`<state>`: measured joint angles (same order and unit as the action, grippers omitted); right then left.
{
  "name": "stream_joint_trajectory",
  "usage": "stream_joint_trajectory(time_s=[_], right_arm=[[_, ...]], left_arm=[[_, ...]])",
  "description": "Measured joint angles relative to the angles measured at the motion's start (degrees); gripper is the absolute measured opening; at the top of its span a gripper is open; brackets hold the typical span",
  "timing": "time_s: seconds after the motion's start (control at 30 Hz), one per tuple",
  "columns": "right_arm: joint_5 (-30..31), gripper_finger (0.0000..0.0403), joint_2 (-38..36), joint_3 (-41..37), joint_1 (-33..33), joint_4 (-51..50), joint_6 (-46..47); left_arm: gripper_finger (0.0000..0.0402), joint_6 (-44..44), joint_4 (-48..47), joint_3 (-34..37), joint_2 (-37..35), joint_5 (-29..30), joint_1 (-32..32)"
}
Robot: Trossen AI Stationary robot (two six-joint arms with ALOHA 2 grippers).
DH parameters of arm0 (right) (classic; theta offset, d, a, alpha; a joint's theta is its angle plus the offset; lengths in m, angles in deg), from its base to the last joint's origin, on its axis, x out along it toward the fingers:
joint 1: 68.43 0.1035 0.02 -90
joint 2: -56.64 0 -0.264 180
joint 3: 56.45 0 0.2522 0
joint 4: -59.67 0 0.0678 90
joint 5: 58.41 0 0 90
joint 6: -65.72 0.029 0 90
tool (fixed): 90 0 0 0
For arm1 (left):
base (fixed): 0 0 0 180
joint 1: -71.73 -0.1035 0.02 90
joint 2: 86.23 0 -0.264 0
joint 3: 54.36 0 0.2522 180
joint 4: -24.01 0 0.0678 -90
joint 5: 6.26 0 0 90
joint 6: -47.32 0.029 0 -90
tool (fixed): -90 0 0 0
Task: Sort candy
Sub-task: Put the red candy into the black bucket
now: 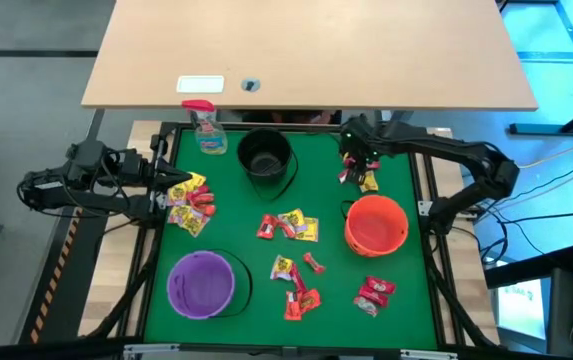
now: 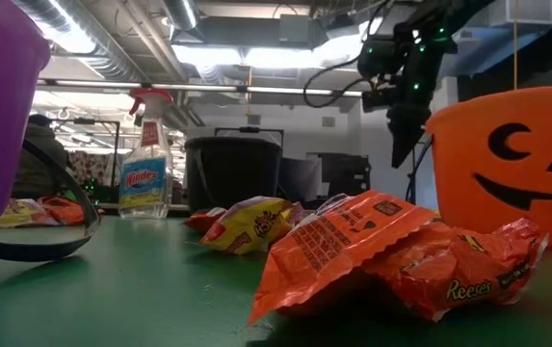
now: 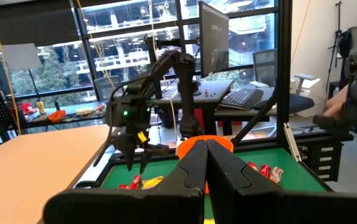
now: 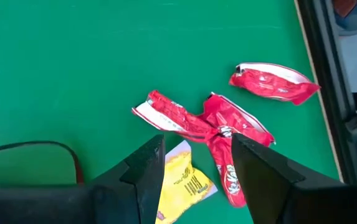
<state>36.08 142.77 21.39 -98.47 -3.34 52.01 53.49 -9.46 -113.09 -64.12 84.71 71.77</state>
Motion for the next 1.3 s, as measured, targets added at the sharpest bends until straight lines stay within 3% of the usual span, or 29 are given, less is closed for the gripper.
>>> stream_joint_trajectory(time_s=[0.23,0.6,1.3], right_arm=[[-0.9,0.0186,4.7,0.0,0.0,1.9,-0.9],[-2.5,0.0186,6.4,0.0,0.1,4.4,-10.7],[-4.1,0.0186,13.3,0.0,2.8,4.2,-12.8]], left_arm=[[0.0000,0.0,0.0,0.0,0.0,0.0,0.0],[0.0000,0.0,-0.2,0.0,0.0,0.0,0.0],[0.0000,0.0,-0.2,0.0,0.0,0.0,0.0]])
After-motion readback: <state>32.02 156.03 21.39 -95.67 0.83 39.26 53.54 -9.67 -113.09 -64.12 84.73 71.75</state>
